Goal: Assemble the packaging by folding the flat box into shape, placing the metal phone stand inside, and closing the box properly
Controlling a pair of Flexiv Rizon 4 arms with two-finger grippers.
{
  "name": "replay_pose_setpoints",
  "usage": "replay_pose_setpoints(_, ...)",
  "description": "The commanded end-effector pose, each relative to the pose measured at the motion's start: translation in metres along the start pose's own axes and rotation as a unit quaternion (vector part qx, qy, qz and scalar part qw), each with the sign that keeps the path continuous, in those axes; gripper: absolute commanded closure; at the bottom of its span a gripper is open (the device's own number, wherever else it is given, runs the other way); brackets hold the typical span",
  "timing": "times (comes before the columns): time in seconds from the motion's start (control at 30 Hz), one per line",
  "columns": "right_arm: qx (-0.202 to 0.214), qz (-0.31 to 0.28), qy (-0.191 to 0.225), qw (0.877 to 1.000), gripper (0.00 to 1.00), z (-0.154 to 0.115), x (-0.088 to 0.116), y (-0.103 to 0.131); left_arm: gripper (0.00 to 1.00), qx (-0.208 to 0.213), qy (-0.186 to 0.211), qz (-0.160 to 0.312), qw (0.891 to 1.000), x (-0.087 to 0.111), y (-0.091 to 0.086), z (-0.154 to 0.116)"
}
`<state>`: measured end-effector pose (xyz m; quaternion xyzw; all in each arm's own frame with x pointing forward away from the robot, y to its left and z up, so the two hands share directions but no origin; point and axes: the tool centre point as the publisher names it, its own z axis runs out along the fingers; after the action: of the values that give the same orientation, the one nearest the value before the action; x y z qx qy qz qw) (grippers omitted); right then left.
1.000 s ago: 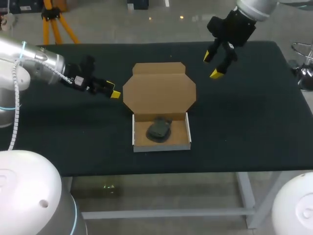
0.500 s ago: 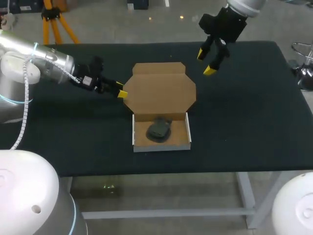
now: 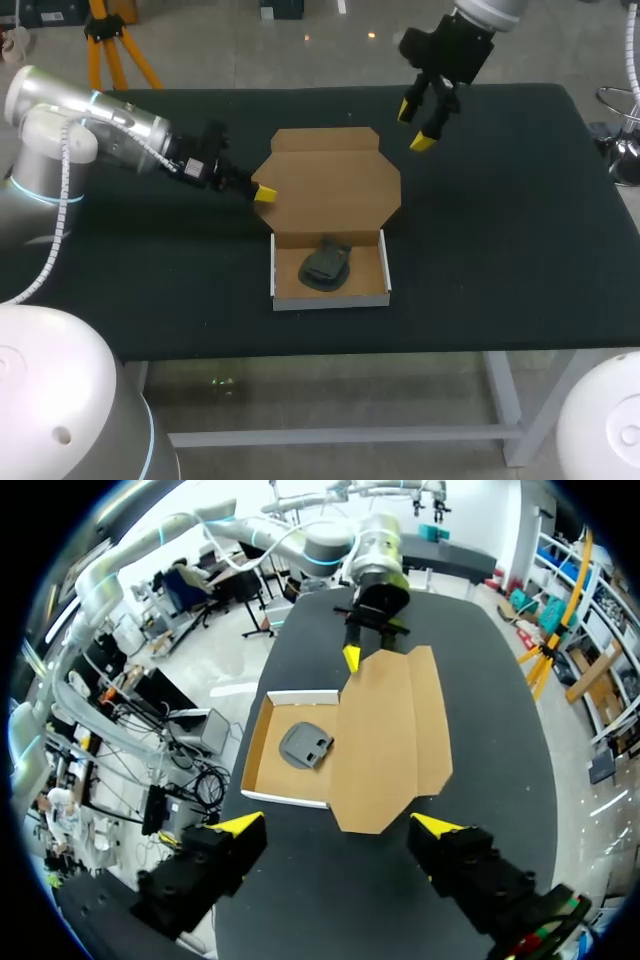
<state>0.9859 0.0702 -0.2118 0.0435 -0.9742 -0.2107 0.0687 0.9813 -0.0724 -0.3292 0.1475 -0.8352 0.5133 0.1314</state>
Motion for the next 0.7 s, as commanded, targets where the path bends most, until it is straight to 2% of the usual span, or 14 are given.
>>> replay_pose_setpoints(0.03,0.004,0.0,0.012,1.0,0.0,0.0,-0.006,0.004,0.55,-0.002,0.028,0.003,1.0,-0.002,-0.002,0.006)
replay_pose_setpoints(0.17,0.005,-0.002,0.013,1.0,0.0,0.001,-0.007,0.005,0.63,0.001,0.032,0.009,0.999,0.001,-0.005,0.009)
replay_pose_setpoints(0.4,0.005,-0.005,0.015,1.0,0.0,0.001,-0.008,0.008,0.69,0.003,0.033,0.017,0.999,0.008,-0.005,0.012)
replay_pose_setpoints(0.7,0.008,-0.011,0.017,1.0,0.0,0.003,-0.009,0.013,0.82,0.008,0.032,0.025,0.999,0.014,-0.007,0.015)
